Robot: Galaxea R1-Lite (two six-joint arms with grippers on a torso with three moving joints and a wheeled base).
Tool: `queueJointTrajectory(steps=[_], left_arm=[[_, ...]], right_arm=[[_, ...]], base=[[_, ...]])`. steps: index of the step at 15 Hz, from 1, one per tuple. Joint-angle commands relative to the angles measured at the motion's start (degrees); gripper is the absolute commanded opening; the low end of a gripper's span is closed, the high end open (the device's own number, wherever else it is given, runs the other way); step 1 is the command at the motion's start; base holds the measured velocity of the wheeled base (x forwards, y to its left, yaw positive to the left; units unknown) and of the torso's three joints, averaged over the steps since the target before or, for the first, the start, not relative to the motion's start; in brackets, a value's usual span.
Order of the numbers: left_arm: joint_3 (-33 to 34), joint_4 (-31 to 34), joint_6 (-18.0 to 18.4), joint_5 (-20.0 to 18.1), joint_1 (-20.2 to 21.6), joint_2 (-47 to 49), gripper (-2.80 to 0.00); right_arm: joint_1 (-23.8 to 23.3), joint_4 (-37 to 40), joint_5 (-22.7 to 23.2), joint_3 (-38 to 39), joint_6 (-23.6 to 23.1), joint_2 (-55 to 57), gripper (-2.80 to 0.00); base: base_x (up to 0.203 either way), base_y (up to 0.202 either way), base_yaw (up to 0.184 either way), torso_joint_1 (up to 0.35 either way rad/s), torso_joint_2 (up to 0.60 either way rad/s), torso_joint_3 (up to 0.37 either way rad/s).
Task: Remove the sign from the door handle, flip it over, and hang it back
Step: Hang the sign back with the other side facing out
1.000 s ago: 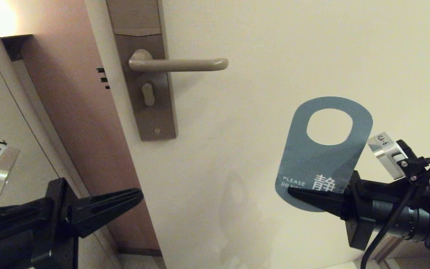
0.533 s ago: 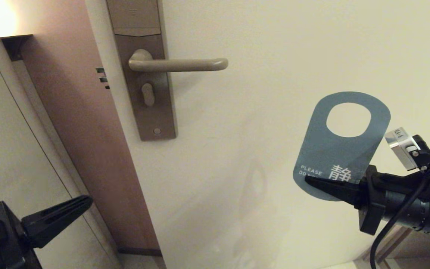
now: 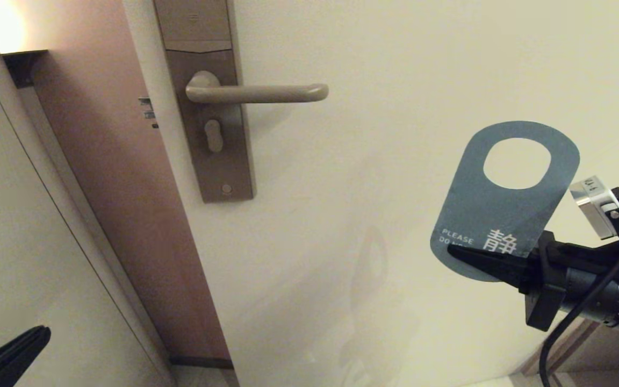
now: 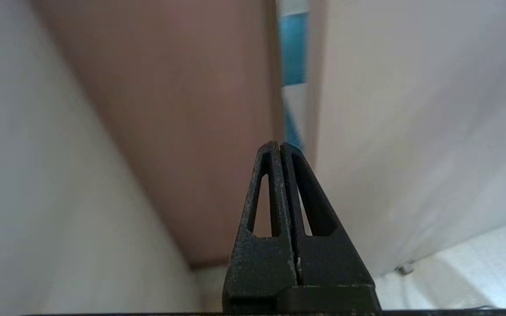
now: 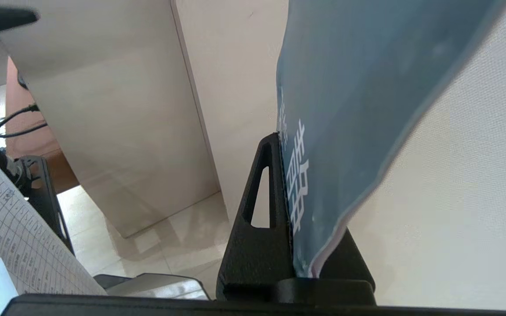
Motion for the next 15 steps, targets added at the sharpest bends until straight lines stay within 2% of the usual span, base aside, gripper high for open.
queueJointTrajectory(steps=[1,3,8,9,10,15], left_arm=[[0.31,5.65,-0.14,1.23,0.87,-8.8,-2.8],[0.4,13.54,-0.18,1.33,3.22,-15.44,-2.8],[1.34,29.86,0.09,1.39,4.81,-34.73,-2.8],[3.33,29.41,0.22,2.25,4.94,-35.87,-2.8],[4.46,26.07,0.33,2.91,5.0,-35.88,-2.8],[4.62,26.21,-0.97,2.99,5.03,-35.88,-2.8]], right_arm=[[-0.22,-0.3,0.26,-0.01,0.01,-0.28,-2.8],[-0.57,-0.3,0.26,-0.01,-0.15,-0.43,-2.8],[-1.37,-0.3,0.26,-0.01,-0.78,-0.72,-2.8],[-1.45,-0.3,0.26,-0.01,-0.78,-0.79,-2.8],[-1.39,-0.3,0.26,-0.01,-0.78,-0.87,-2.8],[-1.36,-0.3,0.35,0.15,-0.78,-0.8,-2.8]], base=[[0.0,0.0,0.0,0.0,0.0,0.0],[0.0,0.0,0.0,0.0,0.0,0.0],[0.0,0.0,0.0,0.0,0.0,0.0],[0.0,0.0,0.0,0.0,0.0,0.0],[0.0,0.0,0.0,0.0,0.0,0.0],[0.0,0.0,0.0,0.0,0.0,0.0]])
